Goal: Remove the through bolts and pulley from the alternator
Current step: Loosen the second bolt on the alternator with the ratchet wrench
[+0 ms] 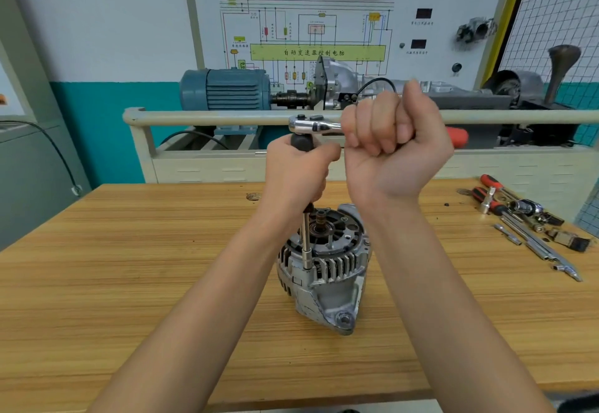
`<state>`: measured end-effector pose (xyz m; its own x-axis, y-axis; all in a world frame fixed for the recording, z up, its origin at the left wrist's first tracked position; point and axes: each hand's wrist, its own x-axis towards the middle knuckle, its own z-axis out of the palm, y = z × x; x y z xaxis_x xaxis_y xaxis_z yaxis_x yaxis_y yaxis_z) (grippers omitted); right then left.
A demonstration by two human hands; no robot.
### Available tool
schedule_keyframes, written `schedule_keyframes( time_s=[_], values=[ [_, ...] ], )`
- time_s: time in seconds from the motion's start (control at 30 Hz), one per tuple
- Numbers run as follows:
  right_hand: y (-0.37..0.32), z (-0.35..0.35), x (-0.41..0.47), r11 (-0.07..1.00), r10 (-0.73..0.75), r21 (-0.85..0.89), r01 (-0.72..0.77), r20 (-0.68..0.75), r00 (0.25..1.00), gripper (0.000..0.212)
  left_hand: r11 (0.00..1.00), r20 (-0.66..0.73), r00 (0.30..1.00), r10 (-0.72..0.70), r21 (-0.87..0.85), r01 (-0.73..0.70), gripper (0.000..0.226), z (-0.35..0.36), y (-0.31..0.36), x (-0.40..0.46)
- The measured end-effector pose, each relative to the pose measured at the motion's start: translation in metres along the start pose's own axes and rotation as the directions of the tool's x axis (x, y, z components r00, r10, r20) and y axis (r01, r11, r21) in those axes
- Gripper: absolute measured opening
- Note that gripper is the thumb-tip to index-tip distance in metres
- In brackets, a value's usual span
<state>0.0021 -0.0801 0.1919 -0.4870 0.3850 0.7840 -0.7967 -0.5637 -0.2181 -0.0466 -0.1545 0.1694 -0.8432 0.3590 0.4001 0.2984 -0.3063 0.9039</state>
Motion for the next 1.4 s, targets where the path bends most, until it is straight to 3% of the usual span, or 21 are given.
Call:
schedule_keyframes(
  time_s=[0.1, 0.17, 0.23, 0.4, 0.53, 0.6, 0.67, 0.73, 0.83, 0.93, 1.0, 1.1, 1.23, 1.33, 1.4],
  values=[
    [-0.003, -0.018, 0.019, 0.899, 0.296, 0.373, -0.229, -0.133, 0.946, 0.048, 0.999, 0.241, 0.97, -0.023, -0.034, 0.032, 0.045, -0.009, 0.004, 0.001],
    [0.001, -0.027, 0.028, 0.766, 0.419, 0.59, -0.255, -0.157, 0.894, 0.048, 0.995, 0.384, 0.921, -0.067, -0.038, 0.088, 0.045, -0.01, 0.005, 0.002],
    [0.004, -0.032, 0.031, 0.751, 0.438, 0.617, -0.237, -0.196, 0.877, 0.048, 0.988, 0.436, 0.894, -0.104, -0.056, 0.143, 0.048, -0.009, 0.003, 0.004],
    [0.001, -0.016, 0.017, 0.899, 0.285, 0.393, -0.192, -0.192, 0.939, 0.047, 0.973, 0.437, 0.893, -0.109, -0.138, 0.186, 0.043, -0.016, 0.001, 0.005],
    [0.003, 0.005, -0.004, 0.999, 0.006, 0.041, -0.004, -0.05, 0.999, 0.047, 0.994, 0.134, 0.989, -0.065, -0.08, 0.076, 0.046, -0.005, -0.002, -0.001],
    [0.01, 0.017, -0.013, 0.974, -0.176, -0.144, 0.174, 0.0, 0.984, 0.038, 0.999, -0.011, 1.0, -0.018, -0.03, 0.018, 0.045, 0.002, -0.004, -0.001],
    [0.014, 0.021, -0.017, 0.939, -0.26, -0.224, 0.26, 0.028, 0.965, 0.036, 1.0, -0.088, 0.996, 0.027, 0.002, -0.027, 0.044, 0.006, -0.005, -0.001],
    [0.011, 0.016, -0.013, 0.968, -0.19, -0.157, 0.196, 0.056, 0.98, 0.042, 1.0, -0.084, 0.996, 0.029, -0.004, -0.029, 0.047, 0.003, -0.006, -0.001],
    [-0.001, 0.001, 0.005, 0.992, 0.092, 0.087, -0.09, -0.023, 0.995, 0.05, 1.0, 0.105, 0.994, 0.004, -0.024, -0.001, 0.046, -0.009, -0.003, -0.002],
    [-0.001, -0.017, 0.024, 0.846, 0.384, 0.441, -0.298, -0.117, 0.916, 0.049, 0.999, 0.364, 0.931, -0.013, -0.036, 0.029, 0.042, -0.018, 0.002, 0.002],
    [0.003, -0.026, 0.031, 0.735, 0.486, 0.594, -0.327, -0.124, 0.865, 0.05, 0.996, 0.489, 0.871, -0.049, -0.046, 0.082, 0.038, -0.018, 0.004, 0.004],
    [0.007, -0.029, 0.033, 0.752, 0.473, 0.583, -0.306, -0.154, 0.868, 0.049, 0.974, 0.558, 0.822, -0.114, -0.102, 0.204, 0.04, -0.015, 0.002, 0.007],
    [0.0, -0.017, 0.022, 0.87, 0.326, 0.442, -0.218, -0.186, 0.927, 0.047, 0.976, 0.455, 0.883, -0.115, -0.115, 0.186, 0.046, -0.015, 0.0, 0.005],
    [-0.003, -0.006, 0.005, 0.984, 0.111, 0.153, -0.089, -0.135, 0.985, 0.051, 0.993, 0.217, 0.972, -0.091, -0.049, 0.103, 0.046, -0.003, -0.001, 0.001],
    [-0.001, 0.005, -0.008, 0.996, -0.074, -0.043, 0.072, -0.036, 0.997, 0.048, 0.998, 0.045, 0.997, -0.058, -0.009, 0.059, 0.044, 0.005, -0.003, 0.0]
  ],
)
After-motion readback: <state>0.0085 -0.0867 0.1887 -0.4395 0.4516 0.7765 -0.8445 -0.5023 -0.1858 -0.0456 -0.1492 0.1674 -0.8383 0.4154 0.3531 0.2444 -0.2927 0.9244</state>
